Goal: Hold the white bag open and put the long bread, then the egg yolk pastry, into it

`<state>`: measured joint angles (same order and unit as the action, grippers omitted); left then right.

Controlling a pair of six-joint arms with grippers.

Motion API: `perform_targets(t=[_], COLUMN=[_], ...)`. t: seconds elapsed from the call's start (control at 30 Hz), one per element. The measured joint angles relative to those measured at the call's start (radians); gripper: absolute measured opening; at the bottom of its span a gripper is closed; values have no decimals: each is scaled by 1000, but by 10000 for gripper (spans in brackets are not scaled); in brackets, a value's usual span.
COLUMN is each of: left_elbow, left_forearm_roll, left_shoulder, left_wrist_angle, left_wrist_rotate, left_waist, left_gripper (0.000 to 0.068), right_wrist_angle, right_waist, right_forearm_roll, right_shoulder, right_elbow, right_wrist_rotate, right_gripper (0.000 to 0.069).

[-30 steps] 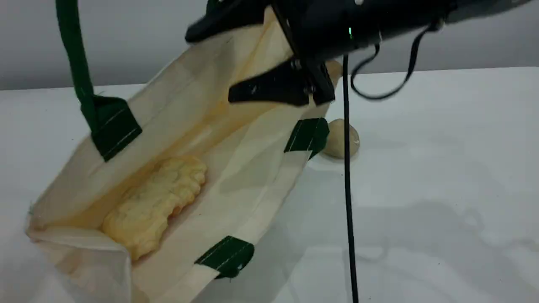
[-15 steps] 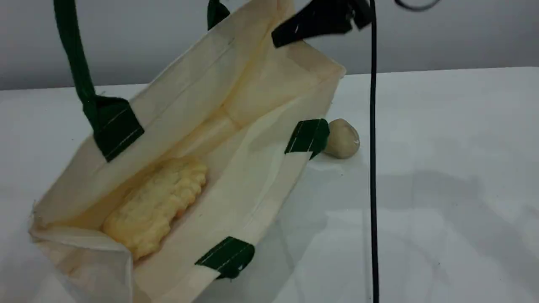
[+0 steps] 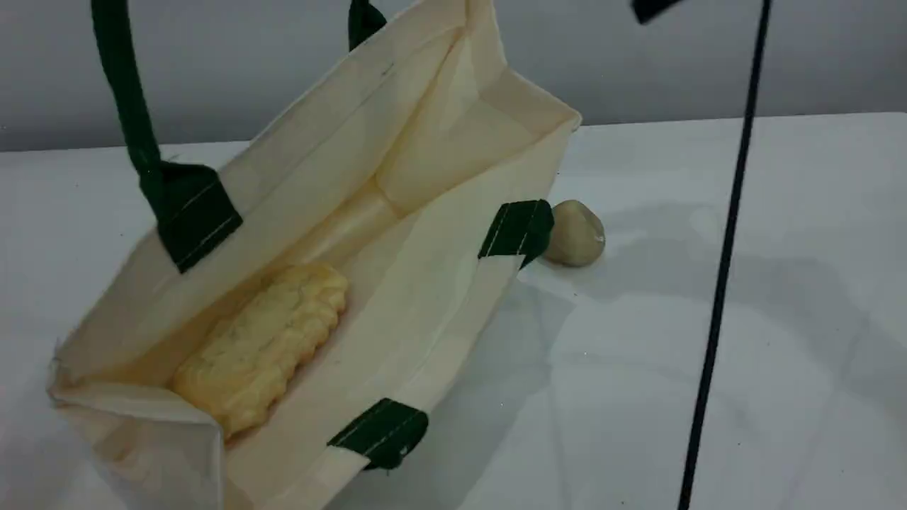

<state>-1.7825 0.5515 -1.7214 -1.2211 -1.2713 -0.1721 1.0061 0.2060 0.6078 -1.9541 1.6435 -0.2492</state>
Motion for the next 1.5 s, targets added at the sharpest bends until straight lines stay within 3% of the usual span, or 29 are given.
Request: perform_targets(t=[0.17, 0.53, 0.93, 1.2, 1.5], left_elbow=[0, 0, 0, 0, 0], left_forearm_roll=[5, -12, -166, -98, -73], left_shoulder=[0, 0, 30, 30, 30], left_wrist_angle=[0, 0, 0, -1, 0], left_wrist_rotate=[5, 38, 62, 82, 77], left_waist=[0, 0, 4, 92, 91], left_gripper=[80, 80, 80, 80, 80], right_wrist_angle=[3, -71, -101, -119, -245], right_waist=[1, 2, 5, 48, 120], right_forearm_roll=[-149, -295, -244, -218, -236], right_shoulder=[0, -41, -192, -211, -211], right_elbow=[0, -1, -1, -1, -1], right_wrist_rotate=[36, 39, 37, 20, 4], right_gripper=[568, 568, 568, 568, 568])
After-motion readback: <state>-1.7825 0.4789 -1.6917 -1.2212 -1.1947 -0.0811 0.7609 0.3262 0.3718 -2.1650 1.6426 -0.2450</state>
